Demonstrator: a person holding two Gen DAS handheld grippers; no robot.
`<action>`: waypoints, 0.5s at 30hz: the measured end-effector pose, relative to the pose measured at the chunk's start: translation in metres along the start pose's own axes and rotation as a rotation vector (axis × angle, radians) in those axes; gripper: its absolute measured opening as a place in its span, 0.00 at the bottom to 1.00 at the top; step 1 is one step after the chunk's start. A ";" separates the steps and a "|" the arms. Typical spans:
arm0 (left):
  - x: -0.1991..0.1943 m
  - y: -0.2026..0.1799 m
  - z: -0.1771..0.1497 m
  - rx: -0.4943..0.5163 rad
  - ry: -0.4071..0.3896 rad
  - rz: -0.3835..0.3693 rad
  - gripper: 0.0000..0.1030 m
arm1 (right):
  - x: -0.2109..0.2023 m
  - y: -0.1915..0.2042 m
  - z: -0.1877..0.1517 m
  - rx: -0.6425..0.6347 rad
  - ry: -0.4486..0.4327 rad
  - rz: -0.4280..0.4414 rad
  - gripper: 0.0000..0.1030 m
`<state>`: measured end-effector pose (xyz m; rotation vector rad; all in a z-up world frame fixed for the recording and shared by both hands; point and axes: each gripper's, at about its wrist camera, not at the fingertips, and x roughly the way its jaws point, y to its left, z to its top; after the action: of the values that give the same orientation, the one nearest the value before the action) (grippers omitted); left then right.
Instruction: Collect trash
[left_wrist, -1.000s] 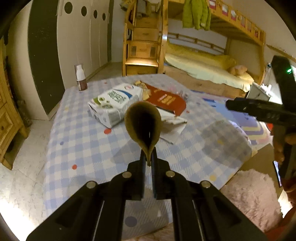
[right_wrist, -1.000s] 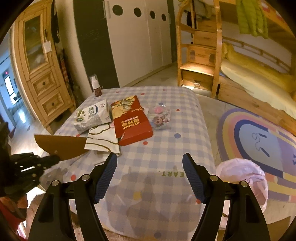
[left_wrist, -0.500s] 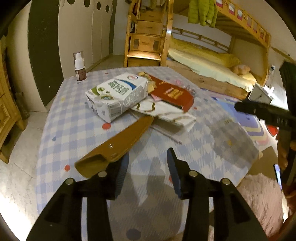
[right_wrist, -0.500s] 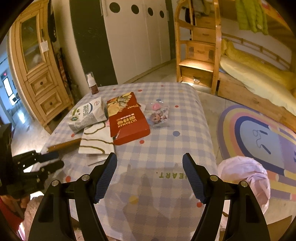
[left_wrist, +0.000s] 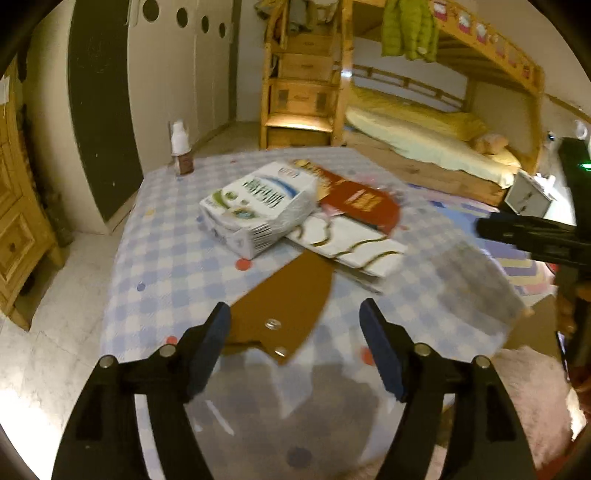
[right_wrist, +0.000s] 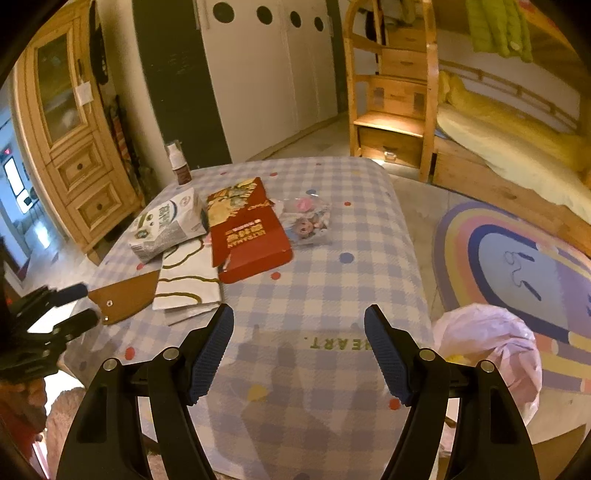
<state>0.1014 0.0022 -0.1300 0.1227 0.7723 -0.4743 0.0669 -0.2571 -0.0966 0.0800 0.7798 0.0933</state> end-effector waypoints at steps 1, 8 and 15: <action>0.009 0.002 0.002 0.007 0.006 0.026 0.70 | 0.000 0.000 0.000 -0.003 -0.001 0.001 0.71; 0.032 -0.006 0.011 0.141 0.048 0.058 0.75 | -0.002 -0.001 0.005 -0.009 -0.006 -0.011 0.71; 0.044 -0.002 0.009 0.152 0.085 0.026 0.74 | 0.002 -0.006 0.008 0.007 0.000 -0.009 0.71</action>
<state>0.1331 -0.0179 -0.1541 0.2960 0.8164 -0.5051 0.0740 -0.2629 -0.0931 0.0830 0.7805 0.0816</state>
